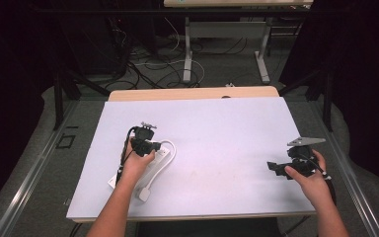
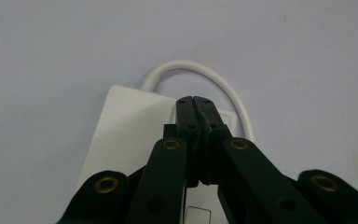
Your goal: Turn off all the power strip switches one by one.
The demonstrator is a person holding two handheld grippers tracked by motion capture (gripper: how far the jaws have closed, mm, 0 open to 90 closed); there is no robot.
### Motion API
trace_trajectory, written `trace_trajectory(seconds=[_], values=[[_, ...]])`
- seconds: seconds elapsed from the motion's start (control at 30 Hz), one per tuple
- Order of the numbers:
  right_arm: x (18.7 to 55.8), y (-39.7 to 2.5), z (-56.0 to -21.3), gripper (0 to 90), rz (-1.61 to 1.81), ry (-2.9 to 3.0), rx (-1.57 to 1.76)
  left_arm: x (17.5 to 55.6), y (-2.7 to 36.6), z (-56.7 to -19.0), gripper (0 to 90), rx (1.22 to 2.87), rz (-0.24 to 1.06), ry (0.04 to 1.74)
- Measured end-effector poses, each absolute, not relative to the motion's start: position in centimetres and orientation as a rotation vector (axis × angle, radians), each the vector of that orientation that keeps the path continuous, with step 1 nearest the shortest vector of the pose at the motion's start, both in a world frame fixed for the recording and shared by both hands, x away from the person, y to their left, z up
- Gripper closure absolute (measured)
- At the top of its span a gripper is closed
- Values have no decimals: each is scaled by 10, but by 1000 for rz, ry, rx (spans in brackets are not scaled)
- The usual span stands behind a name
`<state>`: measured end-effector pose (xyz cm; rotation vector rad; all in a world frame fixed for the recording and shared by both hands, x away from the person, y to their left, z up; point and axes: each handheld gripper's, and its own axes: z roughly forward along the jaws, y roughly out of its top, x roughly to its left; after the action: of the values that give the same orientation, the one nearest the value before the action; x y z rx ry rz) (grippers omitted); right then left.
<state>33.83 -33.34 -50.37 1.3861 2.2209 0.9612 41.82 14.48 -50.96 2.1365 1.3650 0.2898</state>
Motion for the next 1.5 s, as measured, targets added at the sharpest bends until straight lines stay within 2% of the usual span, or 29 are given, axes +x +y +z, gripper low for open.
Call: trace_trajectory(seconds=[0.8,1.13,1.5], values=[[339,-332,-505,62,952,2232,1391,424,137,-519,900,2172,266,1378],[338,-331,-506,62,950,2238,1379,419,132,-522,900,2176,345,1367],[338,-333,-504,62,953,2223,1382,420,137,-518,900,2141,287,1402]])
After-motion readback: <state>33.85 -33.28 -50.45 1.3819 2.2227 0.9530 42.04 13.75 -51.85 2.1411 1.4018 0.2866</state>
